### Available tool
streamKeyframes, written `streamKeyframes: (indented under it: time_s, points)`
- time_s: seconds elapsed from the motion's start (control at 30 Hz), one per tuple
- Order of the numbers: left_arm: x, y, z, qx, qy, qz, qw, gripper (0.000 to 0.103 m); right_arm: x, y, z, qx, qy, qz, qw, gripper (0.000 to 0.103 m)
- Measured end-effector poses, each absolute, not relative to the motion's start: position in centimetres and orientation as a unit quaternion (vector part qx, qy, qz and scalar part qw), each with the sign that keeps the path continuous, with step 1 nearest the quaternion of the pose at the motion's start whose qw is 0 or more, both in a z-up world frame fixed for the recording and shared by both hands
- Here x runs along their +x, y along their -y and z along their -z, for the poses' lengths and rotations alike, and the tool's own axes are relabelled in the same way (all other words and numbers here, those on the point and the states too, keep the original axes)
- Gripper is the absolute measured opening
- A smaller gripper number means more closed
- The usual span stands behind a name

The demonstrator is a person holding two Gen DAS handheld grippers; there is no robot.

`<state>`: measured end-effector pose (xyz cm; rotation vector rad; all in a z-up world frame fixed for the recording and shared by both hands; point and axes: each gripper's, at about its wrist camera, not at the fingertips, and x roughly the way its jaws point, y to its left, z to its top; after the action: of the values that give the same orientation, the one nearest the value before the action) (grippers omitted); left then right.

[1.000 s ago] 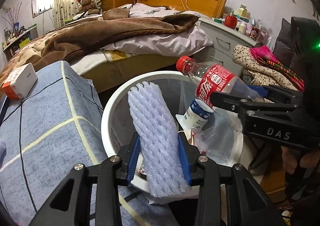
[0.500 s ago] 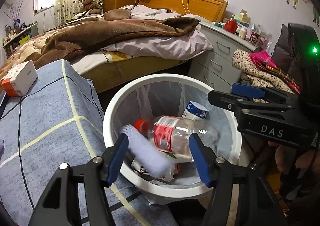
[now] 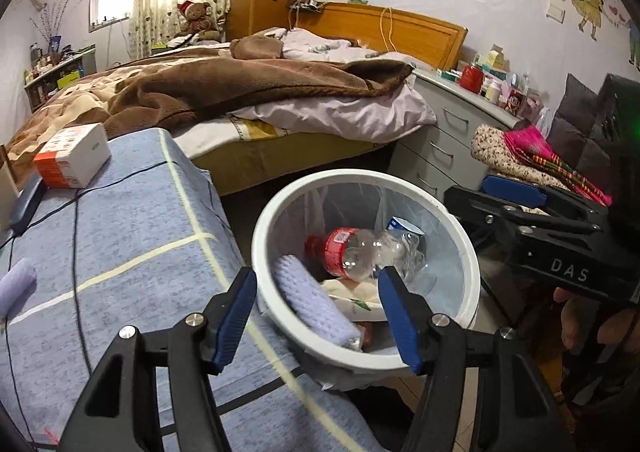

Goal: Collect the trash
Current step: 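Open both tools to drop the bottle and foam sleeve into the wastebasket, then move both open tools back over the table toward the remaining trash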

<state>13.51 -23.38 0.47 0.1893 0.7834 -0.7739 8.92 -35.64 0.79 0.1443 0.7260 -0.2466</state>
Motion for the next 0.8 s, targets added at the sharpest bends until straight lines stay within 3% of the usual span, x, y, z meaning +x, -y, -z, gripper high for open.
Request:
streamKeyframes:
  time_s: [0.8]
  points:
    - [14.5, 10.0, -2.6, 0.035, -0.344, 0.274, 0.897, 0.065, 9.2, 27.8, -1.5, 0.05, -0.338, 0.049, 0.939, 0.068]
